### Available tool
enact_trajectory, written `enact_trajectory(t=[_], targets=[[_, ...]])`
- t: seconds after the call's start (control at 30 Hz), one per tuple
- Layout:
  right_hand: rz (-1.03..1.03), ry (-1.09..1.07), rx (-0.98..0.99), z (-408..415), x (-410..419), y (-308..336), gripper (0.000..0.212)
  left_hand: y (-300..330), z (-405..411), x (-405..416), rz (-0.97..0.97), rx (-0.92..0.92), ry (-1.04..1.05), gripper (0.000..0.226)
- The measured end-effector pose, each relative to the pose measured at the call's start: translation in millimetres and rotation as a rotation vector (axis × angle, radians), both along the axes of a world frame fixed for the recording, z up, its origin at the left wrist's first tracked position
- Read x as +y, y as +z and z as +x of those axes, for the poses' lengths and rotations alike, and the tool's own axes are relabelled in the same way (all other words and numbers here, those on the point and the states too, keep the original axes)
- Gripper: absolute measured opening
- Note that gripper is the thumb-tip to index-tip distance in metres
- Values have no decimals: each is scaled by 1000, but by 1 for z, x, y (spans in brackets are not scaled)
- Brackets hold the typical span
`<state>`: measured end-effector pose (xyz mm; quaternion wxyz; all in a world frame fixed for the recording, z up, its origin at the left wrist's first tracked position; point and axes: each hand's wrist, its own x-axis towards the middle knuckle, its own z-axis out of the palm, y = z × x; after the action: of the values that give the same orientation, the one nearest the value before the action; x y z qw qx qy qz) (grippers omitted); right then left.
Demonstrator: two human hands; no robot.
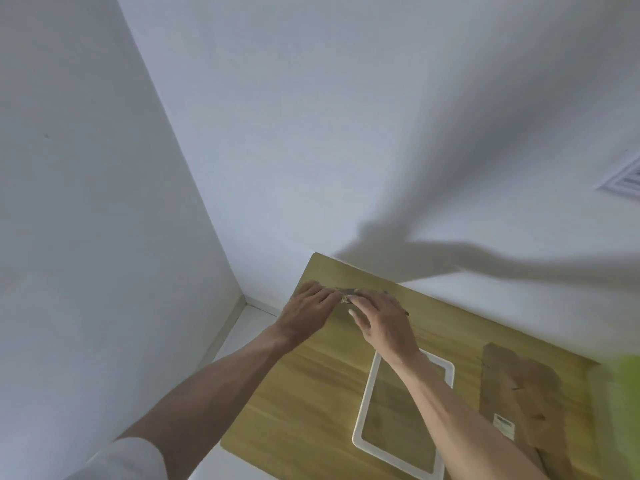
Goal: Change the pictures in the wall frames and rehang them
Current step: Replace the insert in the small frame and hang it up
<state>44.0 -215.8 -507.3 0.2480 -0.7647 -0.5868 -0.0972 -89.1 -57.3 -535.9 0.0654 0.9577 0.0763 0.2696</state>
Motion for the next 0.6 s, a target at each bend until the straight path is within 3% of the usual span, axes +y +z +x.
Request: enact_trajectory(t=[0.03, 0.1, 0.2, 0.3, 0.43, 0.6], targets=[[40, -7, 30, 0, 1, 7, 18, 8, 3, -1, -61, -15, 10, 11], [78, -22, 118, 3, -1, 20, 15, 29, 4, -3, -226, -24, 92, 19], [87, -92, 260, 11, -13, 38, 22, 54, 6, -1, -469, 36, 210, 23], [152, -187, 506, 19, -25, 57, 21, 69, 8, 0, -644, 56, 265, 27], [216, -339, 877, 26, -53, 75, 22, 78, 14, -8, -876, 46, 231, 34], [361, -557, 1118, 25, -90, 80, 28, 96, 24, -43, -1277, -56, 147, 42]])
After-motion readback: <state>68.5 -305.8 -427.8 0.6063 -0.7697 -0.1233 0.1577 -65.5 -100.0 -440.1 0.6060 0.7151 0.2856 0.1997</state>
